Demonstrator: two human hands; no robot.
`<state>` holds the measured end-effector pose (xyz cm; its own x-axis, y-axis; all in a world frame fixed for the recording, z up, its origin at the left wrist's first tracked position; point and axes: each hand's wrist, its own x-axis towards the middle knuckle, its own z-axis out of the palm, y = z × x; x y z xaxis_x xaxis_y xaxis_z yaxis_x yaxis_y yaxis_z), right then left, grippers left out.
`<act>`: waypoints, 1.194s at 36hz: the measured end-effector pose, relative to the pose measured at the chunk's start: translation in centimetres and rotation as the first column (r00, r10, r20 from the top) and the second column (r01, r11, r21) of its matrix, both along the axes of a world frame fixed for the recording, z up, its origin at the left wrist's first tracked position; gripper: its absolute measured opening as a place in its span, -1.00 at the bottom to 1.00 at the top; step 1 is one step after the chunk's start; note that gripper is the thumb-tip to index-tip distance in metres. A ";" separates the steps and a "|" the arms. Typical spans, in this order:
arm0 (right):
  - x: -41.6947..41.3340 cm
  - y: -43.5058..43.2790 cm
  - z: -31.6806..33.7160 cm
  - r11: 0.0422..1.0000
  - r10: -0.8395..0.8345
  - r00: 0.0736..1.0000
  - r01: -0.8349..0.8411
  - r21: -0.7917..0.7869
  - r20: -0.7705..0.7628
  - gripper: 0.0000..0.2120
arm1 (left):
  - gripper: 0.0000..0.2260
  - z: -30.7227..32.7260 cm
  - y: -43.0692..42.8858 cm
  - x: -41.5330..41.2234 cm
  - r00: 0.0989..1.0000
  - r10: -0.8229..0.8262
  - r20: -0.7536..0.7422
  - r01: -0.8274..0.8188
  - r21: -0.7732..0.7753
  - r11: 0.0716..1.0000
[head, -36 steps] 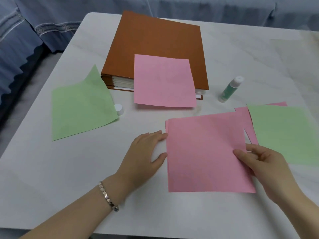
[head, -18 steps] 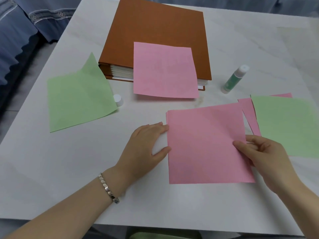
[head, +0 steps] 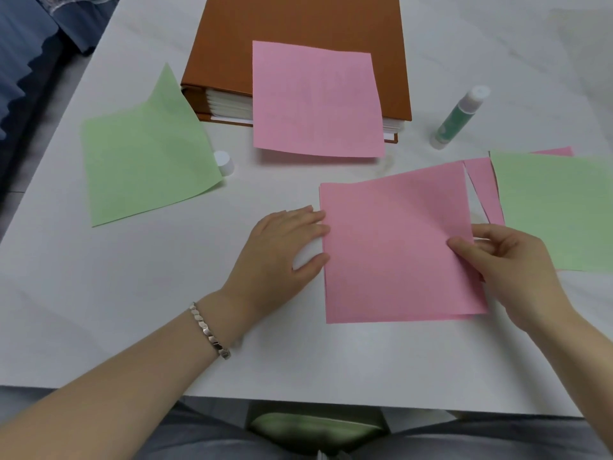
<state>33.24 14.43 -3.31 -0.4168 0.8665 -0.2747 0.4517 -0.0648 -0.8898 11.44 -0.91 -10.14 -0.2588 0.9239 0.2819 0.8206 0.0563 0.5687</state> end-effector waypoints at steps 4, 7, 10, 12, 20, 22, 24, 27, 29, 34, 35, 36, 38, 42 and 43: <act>0.1 0.0 -0.1 1.000 0.012 1.000 -0.012 0.017 0.001 -0.79 | -0.69 0.0 0.0 0.0 1.000 -0.010 -0.020 0.011 0.023 1.000; 0.1 -0.1 -0.1 0.999 0.019 1.000 -0.019 0.028 0.007 -0.79 | -0.67 0.0 0.0 0.0 0.999 -0.019 -0.035 0.020 0.022 1.000; 0.2 -0.1 -0.2 0.999 0.021 1.000 -0.022 0.039 0.013 -0.80 | -0.65 0.1 0.0 0.1 0.999 -0.019 -0.047 0.020 0.010 1.000; 0.3 -0.1 -0.3 0.999 0.017 1.000 -0.018 0.035 0.006 -0.79 | -0.65 0.1 0.0 0.1 0.999 -0.017 -0.049 0.017 0.003 1.000; 0.6 -0.2 -0.5 1.000 0.005 1.000 -0.005 0.009 -0.004 -0.83 | -0.62 0.1 0.0 0.1 0.999 -0.008 -0.050 0.008 -0.006 1.000; 0.6 -0.2 -0.4 1.000 0.006 1.000 -0.006 0.007 -0.009 -0.85 | -0.62 0.0 0.0 0.1 0.999 -0.006 -0.052 0.006 -0.004 1.000; 0.5 -0.3 -0.3 1.000 0.007 1.000 -0.006 0.004 -0.019 -0.83 | -0.62 -0.1 0.0 0.1 0.999 -0.005 -0.050 0.005 -0.001 1.000; 0.5 -0.4 -0.2 1.000 -0.001 0.999 0.001 -0.011 -0.032 -0.83 | -0.62 -0.1 0.0 0.1 0.999 -0.001 -0.050 0.002 0.003 1.000; 0.6 -0.3 -0.1 0.999 -0.009 0.999 0.008 -0.031 -0.039 -0.86 | -0.62 0.0 0.0 0.1 0.999 -0.003 -0.050 0.003 0.007 1.000; 0.7 -0.3 0.0 0.999 -0.014 0.999 0.012 -0.050 -0.052 -0.83 | -0.62 0.1 0.0 0.1 0.999 -0.001 -0.049 0.002 0.004 1.000; 0.7 -0.3 0.0 0.999 -0.014 0.998 0.012 -0.050 -0.055 -0.82 | -0.62 0.1 0.0 0.1 0.999 0.001 -0.049 0.000 0.003 1.000; 0.7 -0.3 0.0 0.999 -0.014 0.998 0.011 -0.051 -0.055 -0.82 | -0.62 0.1 0.0 0.1 0.999 0.003 -0.049 -0.002 0.001 1.000; 0.8 -0.4 0.0 0.999 -0.009 0.998 0.006 -0.050 -0.054 -0.82 | -0.62 0.2 0.0 0.2 0.999 0.005 -0.053 -0.005 -0.003 1.000; 0.7 -0.4 0.0 0.999 0.000 0.999 -0.002 -0.038 -0.054 -0.80 | -0.62 0.2 0.1 0.2 0.998 0.003 -0.061 -0.004 -0.006 1.000; 0.7 -0.4 0.0 0.999 0.000 0.999 -0.002 -0.033 -0.055 -0.80 | -0.62 0.1 0.1 0.1 0.998 0.004 -0.062 -0.005 -0.008 1.000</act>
